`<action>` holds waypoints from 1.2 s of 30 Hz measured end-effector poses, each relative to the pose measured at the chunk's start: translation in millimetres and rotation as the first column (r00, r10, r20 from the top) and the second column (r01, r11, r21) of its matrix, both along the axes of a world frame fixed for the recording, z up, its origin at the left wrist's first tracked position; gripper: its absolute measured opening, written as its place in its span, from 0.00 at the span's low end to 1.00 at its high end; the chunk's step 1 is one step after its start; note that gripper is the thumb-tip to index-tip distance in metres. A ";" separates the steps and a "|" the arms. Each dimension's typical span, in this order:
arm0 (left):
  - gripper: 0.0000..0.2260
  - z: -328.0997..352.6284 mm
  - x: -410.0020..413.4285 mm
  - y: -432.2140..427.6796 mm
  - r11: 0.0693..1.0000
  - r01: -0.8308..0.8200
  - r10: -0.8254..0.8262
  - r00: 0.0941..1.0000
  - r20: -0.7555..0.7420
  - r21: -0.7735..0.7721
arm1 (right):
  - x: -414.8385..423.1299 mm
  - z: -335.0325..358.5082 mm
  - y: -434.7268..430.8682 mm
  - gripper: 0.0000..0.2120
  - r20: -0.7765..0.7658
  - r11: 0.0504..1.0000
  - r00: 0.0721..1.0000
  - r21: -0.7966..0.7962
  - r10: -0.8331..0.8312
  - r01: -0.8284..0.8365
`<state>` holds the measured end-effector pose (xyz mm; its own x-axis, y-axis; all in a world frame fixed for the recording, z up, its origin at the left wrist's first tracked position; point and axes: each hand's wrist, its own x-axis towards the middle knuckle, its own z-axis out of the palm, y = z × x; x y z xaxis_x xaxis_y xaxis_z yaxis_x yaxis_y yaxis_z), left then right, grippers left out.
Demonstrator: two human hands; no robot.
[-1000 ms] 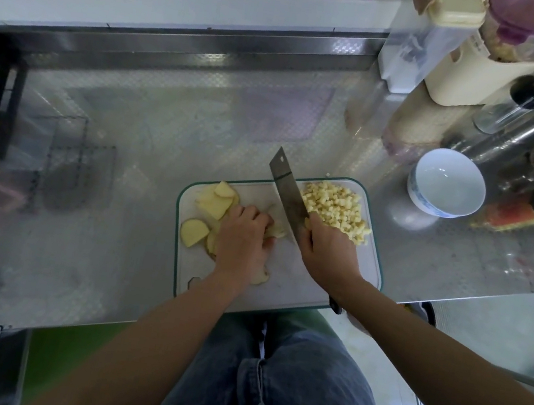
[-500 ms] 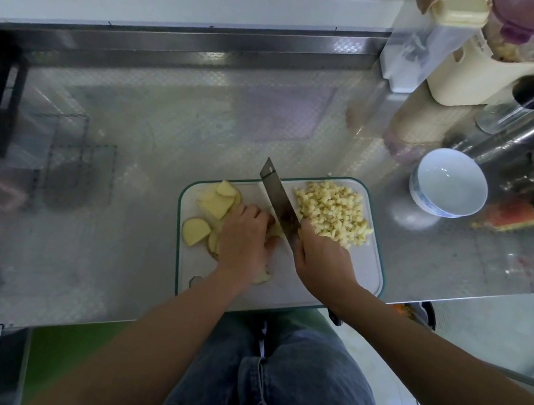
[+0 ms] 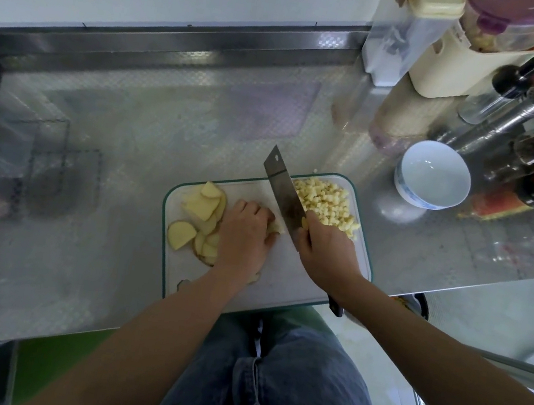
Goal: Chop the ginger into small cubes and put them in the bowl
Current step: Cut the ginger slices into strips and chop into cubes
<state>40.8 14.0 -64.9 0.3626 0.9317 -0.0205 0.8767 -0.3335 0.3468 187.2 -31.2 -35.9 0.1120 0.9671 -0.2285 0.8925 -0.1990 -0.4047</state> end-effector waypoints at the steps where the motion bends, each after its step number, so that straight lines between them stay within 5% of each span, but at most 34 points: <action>1: 0.12 0.0 -0.1 -0.1 1.000 -0.001 0.001 1.000 0.008 0.002 | -0.7 2.0 -1.1 0.05 -0.003 1.000 1.000 0.004 0.010 -0.010; 36: 0.09 -2.5 -12.4 -2.7 0.999 -0.034 0.035 0.999 0.016 -0.032 | -22.7 -13.1 -6.2 0.04 0.016 0.998 1.000 -0.053 0.017 -0.017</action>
